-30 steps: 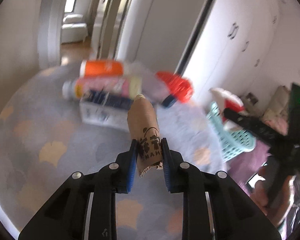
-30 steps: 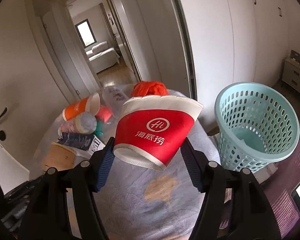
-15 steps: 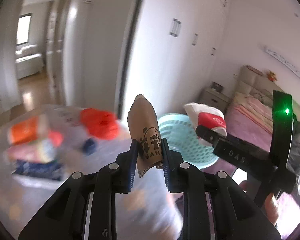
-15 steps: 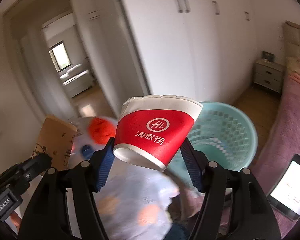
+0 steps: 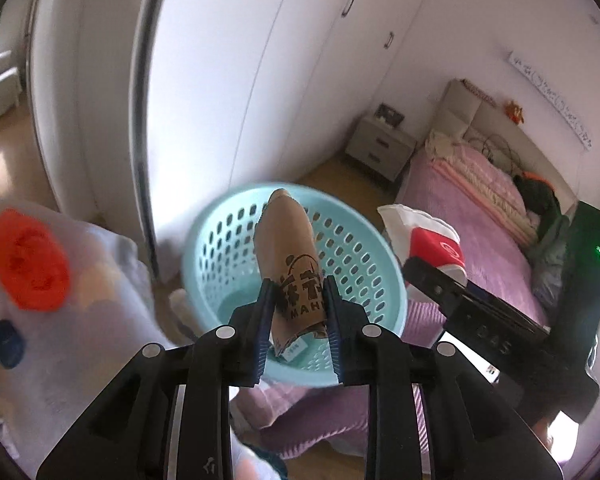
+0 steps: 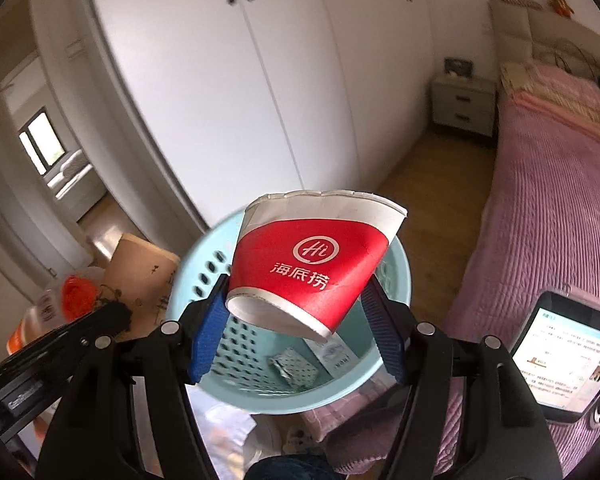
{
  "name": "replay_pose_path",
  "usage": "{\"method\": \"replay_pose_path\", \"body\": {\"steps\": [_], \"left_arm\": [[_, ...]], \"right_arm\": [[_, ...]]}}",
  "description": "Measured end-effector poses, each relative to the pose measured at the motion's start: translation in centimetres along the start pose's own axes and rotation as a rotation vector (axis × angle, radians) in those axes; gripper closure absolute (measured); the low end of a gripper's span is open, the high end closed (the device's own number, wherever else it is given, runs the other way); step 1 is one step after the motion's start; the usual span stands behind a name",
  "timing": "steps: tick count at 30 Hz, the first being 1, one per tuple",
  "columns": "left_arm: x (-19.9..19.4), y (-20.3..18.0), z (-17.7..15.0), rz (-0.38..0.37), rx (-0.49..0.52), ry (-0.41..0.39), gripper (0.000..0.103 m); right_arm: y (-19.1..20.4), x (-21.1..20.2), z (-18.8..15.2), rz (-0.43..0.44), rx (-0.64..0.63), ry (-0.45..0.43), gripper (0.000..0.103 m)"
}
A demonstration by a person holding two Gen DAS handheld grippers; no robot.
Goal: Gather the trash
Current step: 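Open both tools to drop the bag and cup into the basket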
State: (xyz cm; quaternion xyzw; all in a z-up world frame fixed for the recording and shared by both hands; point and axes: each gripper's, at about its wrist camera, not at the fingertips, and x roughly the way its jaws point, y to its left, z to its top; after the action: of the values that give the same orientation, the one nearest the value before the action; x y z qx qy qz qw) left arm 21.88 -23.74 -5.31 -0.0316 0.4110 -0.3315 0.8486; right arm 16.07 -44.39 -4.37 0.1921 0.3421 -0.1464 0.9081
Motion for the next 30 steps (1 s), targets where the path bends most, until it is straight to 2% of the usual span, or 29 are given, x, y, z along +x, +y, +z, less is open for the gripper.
{"method": "replay_pose_path", "body": {"steps": [4, 7, 12, 15, 22, 28, 30], "left_arm": [[3.5, 0.5, 0.0, 0.018, -0.004, 0.048, 0.076], [5.2, 0.8, 0.0, 0.024, -0.005, 0.070, 0.065], [5.1, 1.4, 0.4, 0.028, -0.021, 0.057, 0.060], [3.9, 1.7, 0.3, 0.041, -0.023, 0.038, 0.053], [-1.2, 2.5, -0.6, 0.040, -0.050, -0.042, 0.053], [-7.6, 2.5, -1.7, 0.101, -0.050, -0.146, 0.052], [-9.5, 2.9, -2.1, 0.127, -0.060, -0.174, 0.047]], "right_arm": [[-1.4, 2.2, 0.0, -0.016, 0.027, 0.046, 0.041], [-1.8, 3.6, 0.0, -0.027, 0.035, 0.066, 0.040], [-1.7, 4.9, 0.6, -0.011, 0.040, 0.078, 0.040], [-1.3, 4.8, 1.0, 0.004, 0.036, 0.074, 0.040], [-0.6, 3.3, 0.3, 0.029, 0.028, 0.057, 0.040], [1.6, 0.6, -0.5, 0.073, -0.021, 0.023, 0.040], [3.2, -0.4, -0.8, 0.093, -0.044, 0.015, 0.040]]}}
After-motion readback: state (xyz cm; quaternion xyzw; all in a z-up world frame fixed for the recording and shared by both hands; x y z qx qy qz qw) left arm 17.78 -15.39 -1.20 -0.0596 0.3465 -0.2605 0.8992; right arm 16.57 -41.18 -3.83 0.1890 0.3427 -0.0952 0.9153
